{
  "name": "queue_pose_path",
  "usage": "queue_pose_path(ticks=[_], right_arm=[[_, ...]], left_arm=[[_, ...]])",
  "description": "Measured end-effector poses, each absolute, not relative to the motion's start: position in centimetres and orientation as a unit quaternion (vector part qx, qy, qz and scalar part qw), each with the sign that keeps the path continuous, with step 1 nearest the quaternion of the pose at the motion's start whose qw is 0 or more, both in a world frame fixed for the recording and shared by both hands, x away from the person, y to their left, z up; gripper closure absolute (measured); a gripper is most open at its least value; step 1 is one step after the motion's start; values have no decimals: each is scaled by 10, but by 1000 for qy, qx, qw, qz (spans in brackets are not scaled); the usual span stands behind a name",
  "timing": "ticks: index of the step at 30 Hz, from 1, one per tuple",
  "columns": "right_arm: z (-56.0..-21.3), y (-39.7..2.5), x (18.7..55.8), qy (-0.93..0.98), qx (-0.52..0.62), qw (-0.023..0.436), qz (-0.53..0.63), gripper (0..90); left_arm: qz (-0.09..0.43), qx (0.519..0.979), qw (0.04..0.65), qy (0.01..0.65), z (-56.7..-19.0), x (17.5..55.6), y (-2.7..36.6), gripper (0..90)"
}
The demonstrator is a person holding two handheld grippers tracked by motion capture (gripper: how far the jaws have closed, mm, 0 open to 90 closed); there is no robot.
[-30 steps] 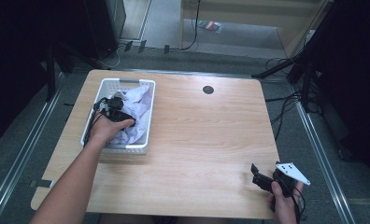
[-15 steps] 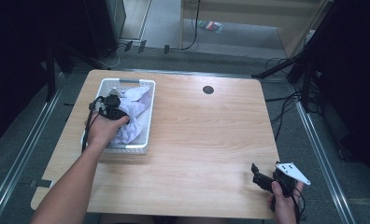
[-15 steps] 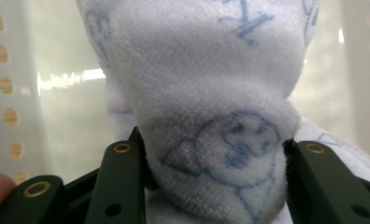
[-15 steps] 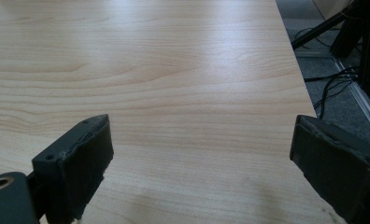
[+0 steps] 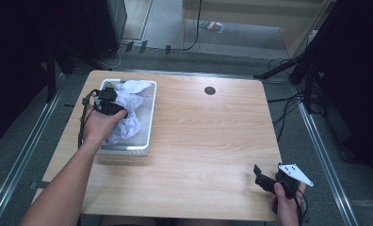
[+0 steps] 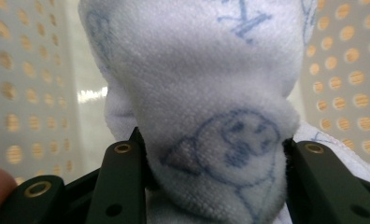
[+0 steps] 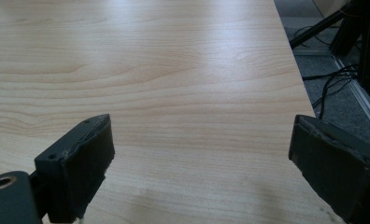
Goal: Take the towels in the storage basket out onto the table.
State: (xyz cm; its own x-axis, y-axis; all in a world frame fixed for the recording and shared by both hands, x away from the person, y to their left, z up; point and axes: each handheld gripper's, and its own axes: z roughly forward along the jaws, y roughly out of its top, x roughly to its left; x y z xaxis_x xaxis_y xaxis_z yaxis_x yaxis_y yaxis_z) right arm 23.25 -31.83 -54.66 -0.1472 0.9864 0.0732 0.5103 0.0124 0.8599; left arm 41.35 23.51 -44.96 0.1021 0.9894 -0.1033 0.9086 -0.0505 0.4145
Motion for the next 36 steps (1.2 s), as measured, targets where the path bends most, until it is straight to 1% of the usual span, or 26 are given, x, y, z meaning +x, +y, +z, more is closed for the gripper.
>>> queue_pose_path(ticks=[2, 14, 16, 17, 20, 24, 27, 36], right_arm=[[-547, -319, 233, 642, 582, 301, 398, 69], [-546, -317, 230, 637, 580, 318, 396, 69], [-546, -316, 229, 636, 578, 323, 397, 56], [-546, -316, 228, 634, 575, 326, 401, 36], [-546, -316, 229, 638, 571, 325, 401, 34], [-546, -315, 229, 638, 572, 325, 401, 34], [-546, -316, 229, 633, 575, 327, 402, 44], [-546, -315, 228, 631, 576, 334, 399, 70]], left_arm=[[103, 715, 201, 662, -440, 412, 238, 556], [113, 714, 228, 653, -414, 402, 237, 555], [113, 715, 233, 650, -407, 400, 237, 556], [113, 715, 236, 649, -404, 400, 237, 555], [121, 721, 235, 641, -393, 398, 234, 555], [119, 720, 240, 640, -388, 399, 232, 555], [107, 728, 242, 632, -383, 399, 227, 555], [106, 736, 248, 621, -371, 396, 211, 553]])
